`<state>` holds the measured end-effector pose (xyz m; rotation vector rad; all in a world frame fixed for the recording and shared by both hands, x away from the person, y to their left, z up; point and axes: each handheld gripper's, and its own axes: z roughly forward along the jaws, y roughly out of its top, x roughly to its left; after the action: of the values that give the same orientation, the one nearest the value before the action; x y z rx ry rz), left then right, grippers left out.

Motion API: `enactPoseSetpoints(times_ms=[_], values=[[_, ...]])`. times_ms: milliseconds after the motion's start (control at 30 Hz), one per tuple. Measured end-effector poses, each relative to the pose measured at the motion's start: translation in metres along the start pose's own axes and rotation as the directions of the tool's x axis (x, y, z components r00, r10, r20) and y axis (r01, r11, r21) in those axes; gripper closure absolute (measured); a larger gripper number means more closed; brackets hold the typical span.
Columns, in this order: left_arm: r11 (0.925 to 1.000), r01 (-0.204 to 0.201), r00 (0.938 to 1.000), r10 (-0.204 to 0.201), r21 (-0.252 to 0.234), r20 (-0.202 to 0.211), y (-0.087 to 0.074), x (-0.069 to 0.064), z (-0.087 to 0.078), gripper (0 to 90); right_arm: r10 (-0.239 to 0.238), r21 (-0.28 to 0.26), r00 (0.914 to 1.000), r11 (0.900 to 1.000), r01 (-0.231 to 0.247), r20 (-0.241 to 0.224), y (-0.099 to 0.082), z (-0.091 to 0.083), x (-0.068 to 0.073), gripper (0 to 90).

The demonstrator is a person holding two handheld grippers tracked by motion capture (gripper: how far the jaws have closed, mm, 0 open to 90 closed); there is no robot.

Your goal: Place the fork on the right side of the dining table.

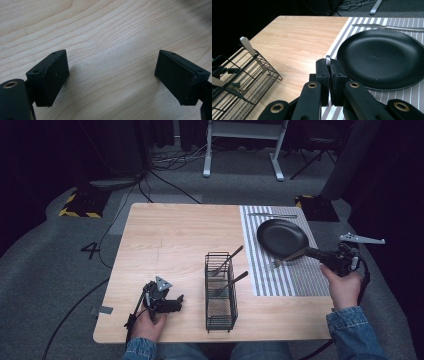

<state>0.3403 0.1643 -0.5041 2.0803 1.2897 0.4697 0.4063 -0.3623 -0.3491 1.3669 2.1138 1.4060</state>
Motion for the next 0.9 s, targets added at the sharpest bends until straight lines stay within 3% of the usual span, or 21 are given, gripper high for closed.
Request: enactPoseSetpoints(times_ms=[500,900], values=[[1.0,0.0,1.0,0.0,0.0,0.0,0.0,0.0,0.0,12.0,0.025,0.04,0.9996,0.9989,-0.025,0.013,-0.012,0.016,-0.01,87.2],[1.0,0.0,1.0,0.0,0.0,0.0,0.0,0.0,0.0,12.0,0.042,0.047,0.999,0.9979,-0.043,0.016,-0.014,0.018,-0.013,86.9]])
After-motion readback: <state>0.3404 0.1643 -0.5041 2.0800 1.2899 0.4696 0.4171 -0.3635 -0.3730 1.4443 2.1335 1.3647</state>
